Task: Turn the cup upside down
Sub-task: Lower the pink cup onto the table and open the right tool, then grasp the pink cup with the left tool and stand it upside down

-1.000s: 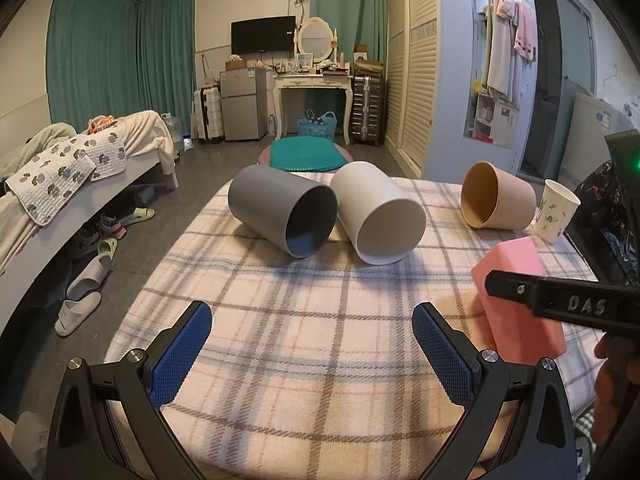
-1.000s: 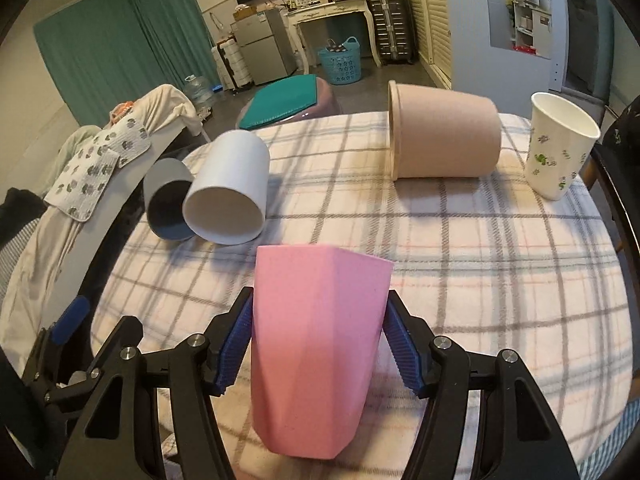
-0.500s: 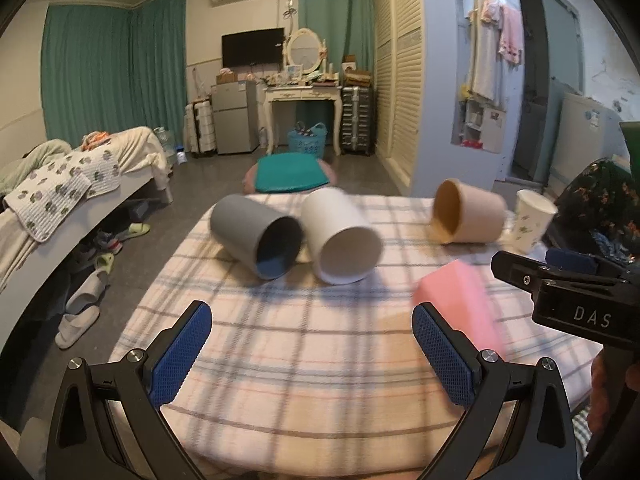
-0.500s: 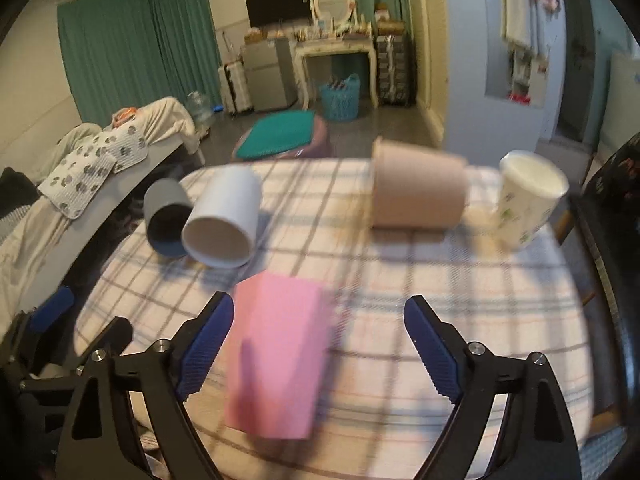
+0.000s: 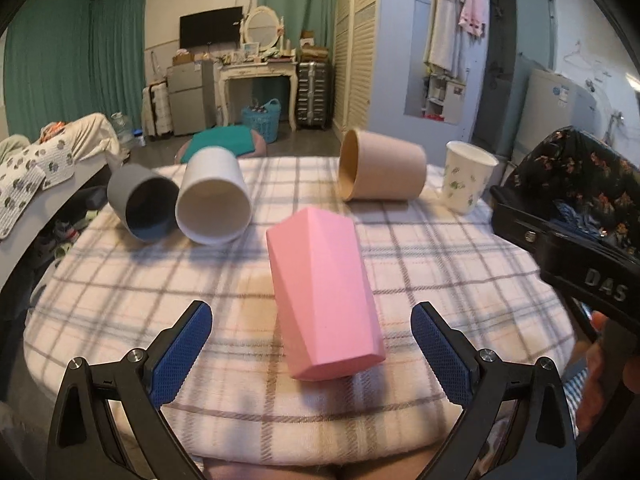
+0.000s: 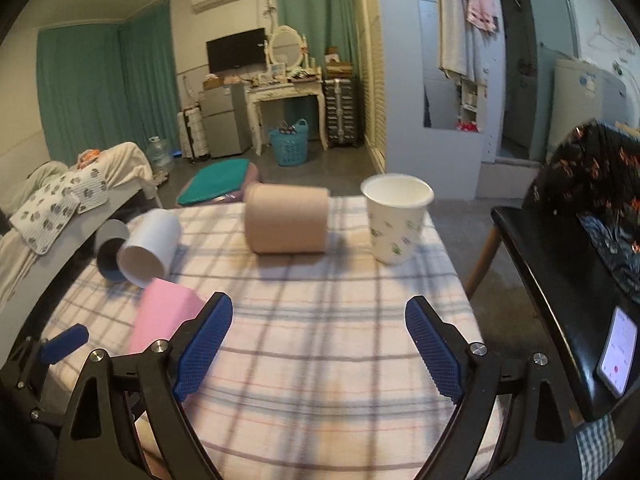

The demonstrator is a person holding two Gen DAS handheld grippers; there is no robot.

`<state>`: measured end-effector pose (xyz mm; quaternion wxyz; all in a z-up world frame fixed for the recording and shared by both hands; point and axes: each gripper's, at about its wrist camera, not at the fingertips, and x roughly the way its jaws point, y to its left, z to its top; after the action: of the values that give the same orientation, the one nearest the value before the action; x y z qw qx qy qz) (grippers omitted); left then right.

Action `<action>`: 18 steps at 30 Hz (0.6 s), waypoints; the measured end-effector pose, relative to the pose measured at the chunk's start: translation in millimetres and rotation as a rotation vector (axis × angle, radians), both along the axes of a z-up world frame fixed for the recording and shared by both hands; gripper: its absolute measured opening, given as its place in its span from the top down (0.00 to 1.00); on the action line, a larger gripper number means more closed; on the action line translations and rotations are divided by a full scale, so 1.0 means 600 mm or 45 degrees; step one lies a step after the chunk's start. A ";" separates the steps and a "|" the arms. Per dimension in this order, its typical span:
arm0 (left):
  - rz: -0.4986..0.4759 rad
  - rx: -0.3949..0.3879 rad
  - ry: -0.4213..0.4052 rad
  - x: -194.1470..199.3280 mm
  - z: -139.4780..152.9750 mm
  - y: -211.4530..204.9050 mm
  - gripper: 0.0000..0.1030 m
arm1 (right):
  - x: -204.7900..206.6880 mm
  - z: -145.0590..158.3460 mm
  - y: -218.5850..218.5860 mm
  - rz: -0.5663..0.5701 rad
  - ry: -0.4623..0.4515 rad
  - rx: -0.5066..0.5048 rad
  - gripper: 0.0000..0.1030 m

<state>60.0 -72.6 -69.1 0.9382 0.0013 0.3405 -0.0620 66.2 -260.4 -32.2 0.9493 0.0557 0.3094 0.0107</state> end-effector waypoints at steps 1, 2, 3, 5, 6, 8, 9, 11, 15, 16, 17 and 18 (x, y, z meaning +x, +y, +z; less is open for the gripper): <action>0.005 -0.002 0.013 0.003 -0.005 -0.001 0.02 | 0.002 -0.007 -0.007 -0.002 0.012 0.015 0.14; 0.007 -0.006 0.031 0.009 -0.010 -0.003 0.02 | 0.004 -0.013 -0.011 -0.004 0.021 0.025 0.14; 0.010 -0.011 0.043 0.012 -0.015 -0.004 0.02 | 0.005 -0.018 -0.013 -0.005 0.028 0.031 0.14; 0.010 -0.013 0.052 0.013 -0.018 -0.002 0.06 | 0.011 -0.029 -0.018 -0.003 0.046 0.045 0.14; 0.007 -0.015 0.054 0.014 -0.020 -0.003 0.16 | 0.012 -0.034 -0.018 -0.002 0.053 0.050 0.14; -0.016 -0.031 0.079 0.016 -0.021 0.000 0.33 | 0.016 -0.039 -0.019 0.004 0.063 0.065 0.14; -0.034 -0.043 0.090 0.017 -0.022 -0.001 0.37 | 0.017 -0.041 -0.018 0.006 0.065 0.068 0.14; -0.057 -0.037 0.086 0.014 -0.020 -0.004 0.42 | 0.019 -0.043 -0.017 0.014 0.067 0.077 0.14; -0.087 -0.011 0.082 0.007 -0.009 -0.006 0.42 | 0.019 -0.045 -0.015 0.018 0.065 0.080 0.14; -0.092 -0.006 0.077 0.007 -0.004 -0.006 0.42 | 0.017 -0.044 -0.015 0.017 0.062 0.080 0.14; -0.097 0.000 0.068 0.006 0.002 -0.005 0.42 | 0.016 -0.043 -0.014 0.016 0.059 0.079 0.14; -0.099 0.007 0.059 0.005 0.008 -0.004 0.42 | 0.016 -0.044 -0.014 0.014 0.059 0.078 0.14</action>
<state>63.0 -75.3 -64.2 0.9269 0.0158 0.3620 -0.0975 76.0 -268.6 -58.3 0.9397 0.0832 0.3310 0.0243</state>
